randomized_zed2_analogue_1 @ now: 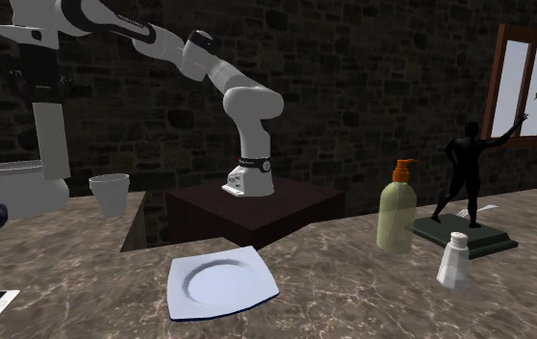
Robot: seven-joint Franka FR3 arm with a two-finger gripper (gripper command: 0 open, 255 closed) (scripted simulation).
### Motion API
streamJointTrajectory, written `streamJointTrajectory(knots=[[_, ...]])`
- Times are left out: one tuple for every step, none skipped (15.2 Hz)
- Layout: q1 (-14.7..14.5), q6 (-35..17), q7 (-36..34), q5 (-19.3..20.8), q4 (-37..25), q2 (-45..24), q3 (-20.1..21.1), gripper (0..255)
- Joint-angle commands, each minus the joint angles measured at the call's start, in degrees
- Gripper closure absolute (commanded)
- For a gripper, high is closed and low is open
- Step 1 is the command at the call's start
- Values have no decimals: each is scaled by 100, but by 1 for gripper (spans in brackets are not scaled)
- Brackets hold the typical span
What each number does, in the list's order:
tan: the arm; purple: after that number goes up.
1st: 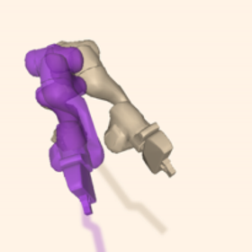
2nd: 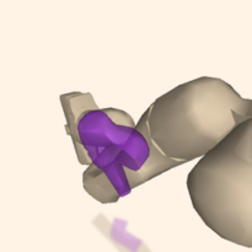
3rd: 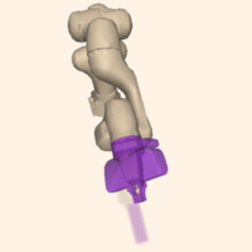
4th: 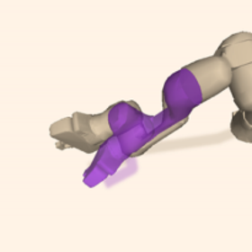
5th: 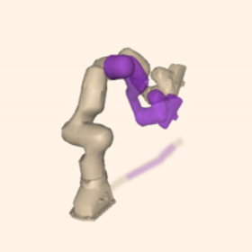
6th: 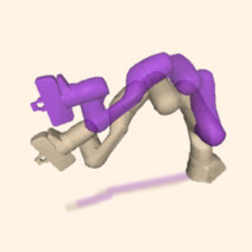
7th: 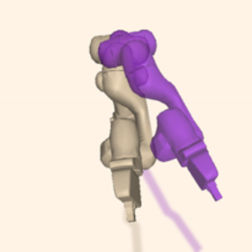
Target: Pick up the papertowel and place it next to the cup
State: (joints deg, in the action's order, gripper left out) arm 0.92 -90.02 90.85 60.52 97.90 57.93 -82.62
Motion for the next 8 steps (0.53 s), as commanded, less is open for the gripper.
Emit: streamJointTrajectory(knots=[[7,-104,-56,63,112,54,-66,255],[16,-151,-74,95,162,81,-98,255],[25,-198,-93,128,210,108,-132,255],[32,-245,-111,160,258,134,-166,255],[39,-292,-129,194,303,161,-201,255],[45,-338,-146,227,348,187,-237,255],[50,-384,-164,262,391,213,-273,255],[54,-430,-181,296,433,239,-311,255]])
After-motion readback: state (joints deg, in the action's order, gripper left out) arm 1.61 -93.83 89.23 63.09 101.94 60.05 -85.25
